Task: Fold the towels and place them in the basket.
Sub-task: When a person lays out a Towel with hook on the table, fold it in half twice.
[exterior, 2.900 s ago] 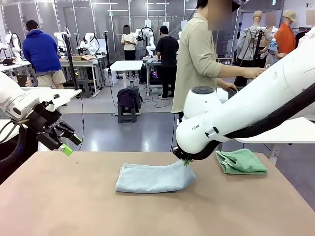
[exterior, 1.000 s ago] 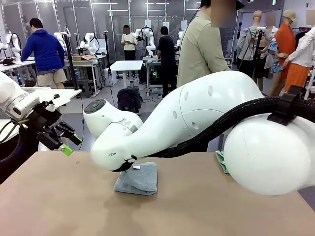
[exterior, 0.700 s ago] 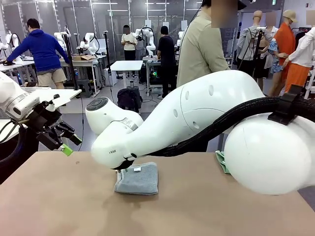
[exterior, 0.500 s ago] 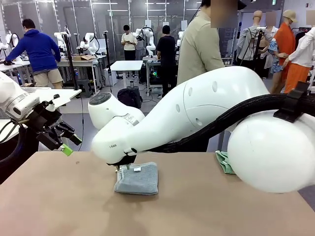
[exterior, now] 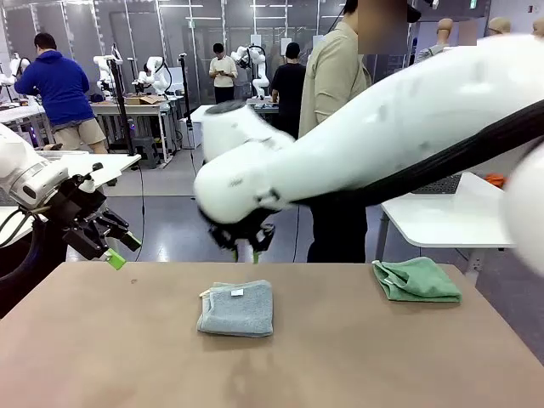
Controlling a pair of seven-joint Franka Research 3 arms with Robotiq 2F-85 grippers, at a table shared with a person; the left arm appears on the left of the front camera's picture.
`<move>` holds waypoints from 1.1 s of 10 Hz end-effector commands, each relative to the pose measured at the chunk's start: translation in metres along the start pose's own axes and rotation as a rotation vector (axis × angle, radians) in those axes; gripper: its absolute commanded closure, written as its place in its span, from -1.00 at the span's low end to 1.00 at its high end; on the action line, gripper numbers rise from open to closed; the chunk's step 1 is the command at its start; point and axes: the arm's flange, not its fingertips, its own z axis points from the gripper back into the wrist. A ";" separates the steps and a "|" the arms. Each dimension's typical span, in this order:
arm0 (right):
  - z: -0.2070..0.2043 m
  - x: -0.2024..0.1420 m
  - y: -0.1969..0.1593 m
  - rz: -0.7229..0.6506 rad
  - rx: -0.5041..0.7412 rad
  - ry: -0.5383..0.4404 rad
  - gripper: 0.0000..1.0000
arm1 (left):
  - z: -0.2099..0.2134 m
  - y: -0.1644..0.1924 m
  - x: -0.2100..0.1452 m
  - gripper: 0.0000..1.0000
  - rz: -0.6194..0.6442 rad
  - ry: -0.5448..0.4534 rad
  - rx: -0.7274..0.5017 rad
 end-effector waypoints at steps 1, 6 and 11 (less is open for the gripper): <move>0.009 -0.007 -0.062 0.016 0.140 0.085 0.10 | 0.001 -0.001 0.000 -0.83 -0.008 0.008 0.000; 0.005 0.003 -0.119 0.095 0.264 0.128 0.10 | 0.001 -0.001 0.000 -0.83 -0.008 0.008 0.000; 0.005 0.010 -0.110 0.066 0.231 0.130 0.10 | 0.001 -0.001 0.000 -0.83 -0.008 0.008 0.000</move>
